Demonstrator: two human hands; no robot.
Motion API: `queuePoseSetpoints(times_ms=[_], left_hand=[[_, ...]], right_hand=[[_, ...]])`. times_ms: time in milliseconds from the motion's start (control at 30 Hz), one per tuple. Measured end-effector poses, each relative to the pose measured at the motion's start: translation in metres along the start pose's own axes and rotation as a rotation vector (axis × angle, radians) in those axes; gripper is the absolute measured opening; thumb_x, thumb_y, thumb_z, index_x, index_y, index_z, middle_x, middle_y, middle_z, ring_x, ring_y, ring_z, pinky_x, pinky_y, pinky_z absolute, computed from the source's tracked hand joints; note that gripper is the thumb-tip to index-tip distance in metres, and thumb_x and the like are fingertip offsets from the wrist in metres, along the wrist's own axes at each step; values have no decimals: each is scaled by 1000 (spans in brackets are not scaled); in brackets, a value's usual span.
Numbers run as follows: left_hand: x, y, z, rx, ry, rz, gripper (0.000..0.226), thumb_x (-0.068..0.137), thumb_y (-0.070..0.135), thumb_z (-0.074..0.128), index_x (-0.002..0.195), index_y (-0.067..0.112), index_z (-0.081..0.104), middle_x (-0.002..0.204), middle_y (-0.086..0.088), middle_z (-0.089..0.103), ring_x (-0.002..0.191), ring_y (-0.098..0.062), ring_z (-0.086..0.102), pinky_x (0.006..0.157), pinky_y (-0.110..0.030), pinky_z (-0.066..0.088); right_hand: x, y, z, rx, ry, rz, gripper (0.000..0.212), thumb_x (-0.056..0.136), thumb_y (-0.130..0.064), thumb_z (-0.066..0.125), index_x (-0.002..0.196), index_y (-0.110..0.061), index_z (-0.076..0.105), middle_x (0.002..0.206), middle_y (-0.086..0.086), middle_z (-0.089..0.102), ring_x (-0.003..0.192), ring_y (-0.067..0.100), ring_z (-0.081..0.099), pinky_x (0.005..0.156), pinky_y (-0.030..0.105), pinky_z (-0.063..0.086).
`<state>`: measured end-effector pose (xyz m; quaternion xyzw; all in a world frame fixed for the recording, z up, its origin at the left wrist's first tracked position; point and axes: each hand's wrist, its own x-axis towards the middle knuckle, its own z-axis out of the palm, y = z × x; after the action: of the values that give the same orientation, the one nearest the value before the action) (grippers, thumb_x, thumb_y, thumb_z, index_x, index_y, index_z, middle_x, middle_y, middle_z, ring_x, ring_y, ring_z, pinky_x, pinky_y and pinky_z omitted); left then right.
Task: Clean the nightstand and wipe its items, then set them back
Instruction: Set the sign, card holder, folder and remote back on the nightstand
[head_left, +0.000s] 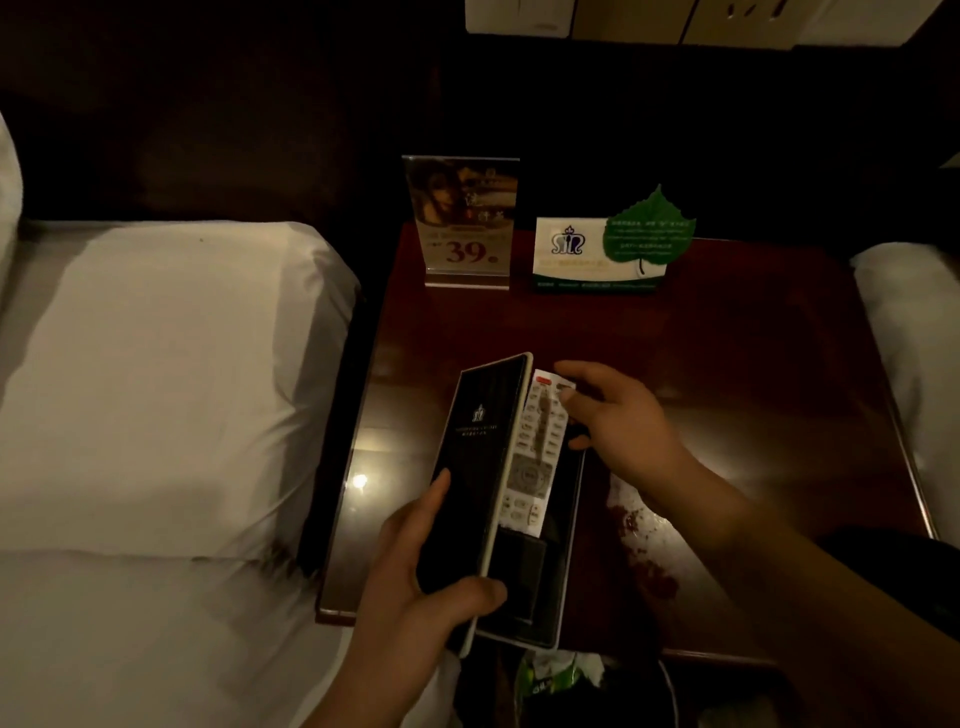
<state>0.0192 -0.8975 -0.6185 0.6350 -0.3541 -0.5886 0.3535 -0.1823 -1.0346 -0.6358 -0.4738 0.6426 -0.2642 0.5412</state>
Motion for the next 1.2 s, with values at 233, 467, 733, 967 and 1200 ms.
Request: queuePoseSetpoints(times_ms=[233,467,733,967,1200], left_hand=[[2,-6,4,68,34,16,98,40,44,80,129,65,47,129,32,48,117,16,47,96,-25,43],[-1,-11,16,319,73,62,105,41,56,77,134,71,29,140,24,31,135,-3,32,110,-35,39],[-6,-16,35,546,295,184,77,61,72,63,135,53,48,136,8,40,127,-17,41,102,-36,40],[32,-8,18,411,209,73,41,75,37,74,114,43,62,104,6,56,97,-8,62,78,-22,48],[32,-13,-8,341,373,60,57,76,27,74,124,47,52,108,16,45,98,12,46,78,-15,37]], right_hand=[[7,-16,5,-260,-54,-109,35,101,-22,47,135,-19,55,136,0,55,120,19,54,98,44,49],[-2,-10,0,-14,-20,-8,43,100,-22,50,142,-29,45,148,-2,43,126,21,50,86,38,56],[-65,47,5,94,247,116,34,95,-35,55,126,-24,60,123,2,60,105,15,60,73,29,57],[-84,46,54,125,181,111,42,85,-59,56,125,-45,53,125,-13,52,109,-5,56,86,18,52],[-66,16,92,-21,48,37,43,90,-54,50,130,-39,49,123,-8,44,119,14,47,102,41,46]])
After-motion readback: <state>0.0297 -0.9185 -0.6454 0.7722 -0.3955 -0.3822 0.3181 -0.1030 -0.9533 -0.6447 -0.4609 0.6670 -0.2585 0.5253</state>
